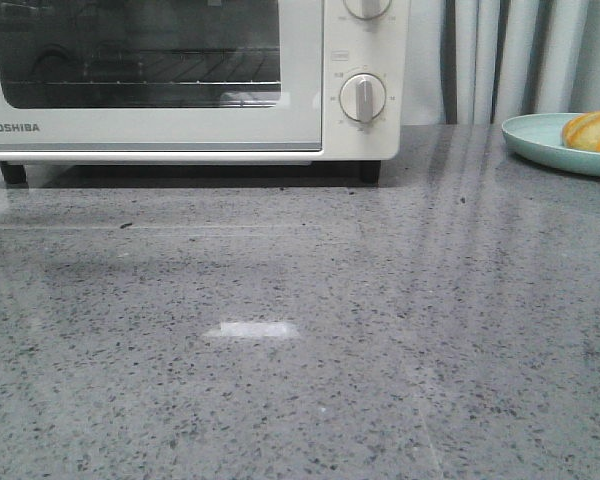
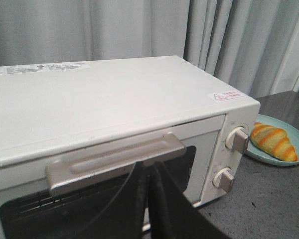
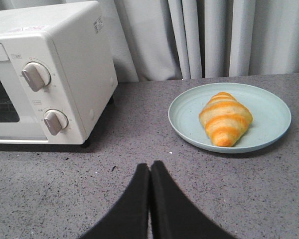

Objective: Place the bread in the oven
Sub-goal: 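Hook the door handle with the left gripper and pull the door down open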

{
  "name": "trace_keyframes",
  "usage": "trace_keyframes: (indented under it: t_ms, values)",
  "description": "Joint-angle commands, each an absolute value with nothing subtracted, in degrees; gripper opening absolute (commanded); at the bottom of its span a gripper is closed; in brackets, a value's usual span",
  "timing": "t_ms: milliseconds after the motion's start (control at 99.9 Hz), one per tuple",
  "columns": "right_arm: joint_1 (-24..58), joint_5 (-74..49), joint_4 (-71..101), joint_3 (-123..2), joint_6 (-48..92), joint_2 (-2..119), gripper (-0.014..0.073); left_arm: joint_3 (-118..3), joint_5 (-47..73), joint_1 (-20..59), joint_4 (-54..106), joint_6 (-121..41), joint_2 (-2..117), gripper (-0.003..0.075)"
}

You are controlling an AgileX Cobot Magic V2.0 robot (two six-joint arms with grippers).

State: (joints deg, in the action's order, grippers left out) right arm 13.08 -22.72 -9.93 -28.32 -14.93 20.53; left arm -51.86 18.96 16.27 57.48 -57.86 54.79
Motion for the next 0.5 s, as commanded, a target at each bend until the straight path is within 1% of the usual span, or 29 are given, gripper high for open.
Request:
trace_keyframes:
  t_ms: [0, 90, 240, 400, 490]
  values:
    - [12.9, -18.2, -10.7, -30.3, -14.4, 21.5, -0.0058, -57.3, 15.3, 17.8, 59.1, -57.9, 59.9, -0.0022]
    - [12.9, -18.4, -10.7, -30.3, -14.4, 21.5, -0.0058, -59.9, 14.4, 18.3, 58.8, -58.2, 65.1, -0.0022]
    - [12.9, -18.7, -10.7, -30.3, -14.4, 21.5, -0.0058, -61.6, 13.6, 18.3, 58.8, -60.1, 70.4, -0.0022]
    - [12.9, -18.7, -10.7, -30.0, -14.4, 21.5, -0.0058, -61.7, 10.0, 18.3, 59.0, -60.4, 72.8, -0.0022]
    - [12.9, -18.8, -10.7, -29.9, -14.4, 21.5, -0.0058, -61.7, 9.8, 18.3, 59.0, -60.6, 73.5, -0.0022]
